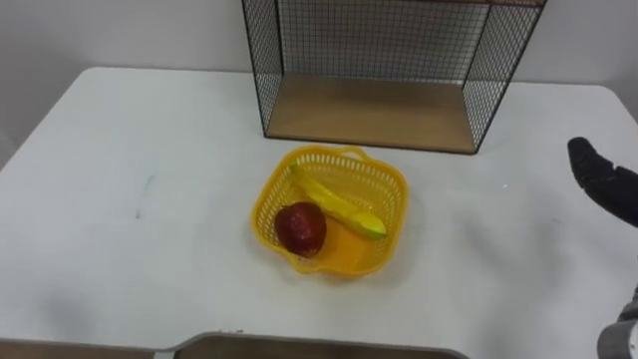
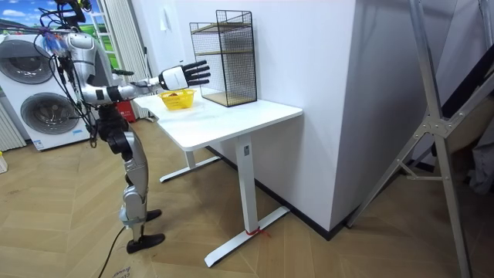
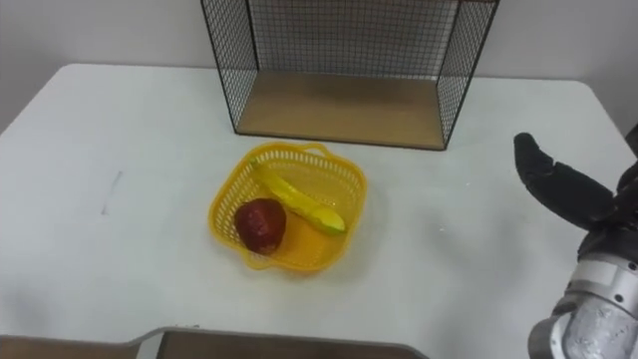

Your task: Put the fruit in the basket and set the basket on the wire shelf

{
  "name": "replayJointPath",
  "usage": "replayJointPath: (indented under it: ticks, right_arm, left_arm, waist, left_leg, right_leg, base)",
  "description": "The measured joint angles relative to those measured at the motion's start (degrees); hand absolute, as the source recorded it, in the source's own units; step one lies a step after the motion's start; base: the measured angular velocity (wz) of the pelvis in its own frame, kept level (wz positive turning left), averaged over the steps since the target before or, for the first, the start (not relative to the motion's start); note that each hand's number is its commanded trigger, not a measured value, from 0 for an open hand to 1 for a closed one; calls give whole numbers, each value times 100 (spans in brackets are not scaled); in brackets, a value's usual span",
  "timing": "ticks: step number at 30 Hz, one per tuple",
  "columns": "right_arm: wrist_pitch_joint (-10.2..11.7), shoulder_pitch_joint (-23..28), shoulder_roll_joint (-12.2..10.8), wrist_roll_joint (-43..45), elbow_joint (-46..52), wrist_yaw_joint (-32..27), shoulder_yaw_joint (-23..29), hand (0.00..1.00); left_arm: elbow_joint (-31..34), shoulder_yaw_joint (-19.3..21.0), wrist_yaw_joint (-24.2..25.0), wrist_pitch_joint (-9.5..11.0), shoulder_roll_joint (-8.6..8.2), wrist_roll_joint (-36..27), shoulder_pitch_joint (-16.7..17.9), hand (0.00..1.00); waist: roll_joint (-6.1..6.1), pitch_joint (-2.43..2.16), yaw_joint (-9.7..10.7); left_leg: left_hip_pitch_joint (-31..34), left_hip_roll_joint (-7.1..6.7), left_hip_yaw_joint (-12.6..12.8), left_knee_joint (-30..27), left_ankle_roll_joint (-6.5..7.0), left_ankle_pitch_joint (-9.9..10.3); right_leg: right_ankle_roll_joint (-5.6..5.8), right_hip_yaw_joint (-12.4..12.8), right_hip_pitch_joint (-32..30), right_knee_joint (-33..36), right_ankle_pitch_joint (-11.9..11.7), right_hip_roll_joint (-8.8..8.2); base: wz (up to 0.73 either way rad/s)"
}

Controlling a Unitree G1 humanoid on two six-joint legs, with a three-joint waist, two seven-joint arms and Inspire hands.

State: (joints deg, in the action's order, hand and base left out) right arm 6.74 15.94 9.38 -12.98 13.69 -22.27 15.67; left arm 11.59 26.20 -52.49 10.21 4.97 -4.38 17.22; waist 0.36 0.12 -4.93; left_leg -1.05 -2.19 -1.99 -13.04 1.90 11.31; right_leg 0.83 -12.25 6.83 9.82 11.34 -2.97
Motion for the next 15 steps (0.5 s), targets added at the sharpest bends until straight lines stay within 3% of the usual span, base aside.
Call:
replayJointPath:
  ticks: [5, 9, 11, 15]
  right_arm:
    - [3, -8, -91, -189, -228, 448, -450, 0]
    - [4, -16, -87, -478, -488, 729, -1013, 0]
    - [7, -33, -109, -790, -782, 1064, -1455, 0]
    - [-46, -107, -187, -1250, -1336, 1584, -1853, 0]
  left_arm:
    - [363, -924, 814, 130, -6, -244, -220, 0]
    - [290, -1848, 1529, 137, 10, -587, -239, 0]
    - [-58, -2544, 2064, 134, 10, -1030, -242, 0]
    - [-791, -3228, 3059, 55, -3, -1729, -341, 0]
  waist:
    - [7, 2, 64]
    - [-69, 42, 156]
    - [-98, 50, 183]
    - [-135, 46, 291]
  left_leg:
    - [-35, 7, 8, 31, -2, -1]
    - [-49, 7, 30, 44, -2, -2]
    - [-45, 2, 44, 42, -1, -1]
    - [47, 8, 72, 13, 0, -1]
  right_leg:
    - [0, 2, -5, 0, 0, 2]
    - [0, 26, 7, 3, 0, 1]
    - [0, 60, 2, 5, 0, -1]
    - [-7, 109, -85, 11, -7, 4]
  base:
    - [0]
    - [-3]
    - [-5]
    - [-3]
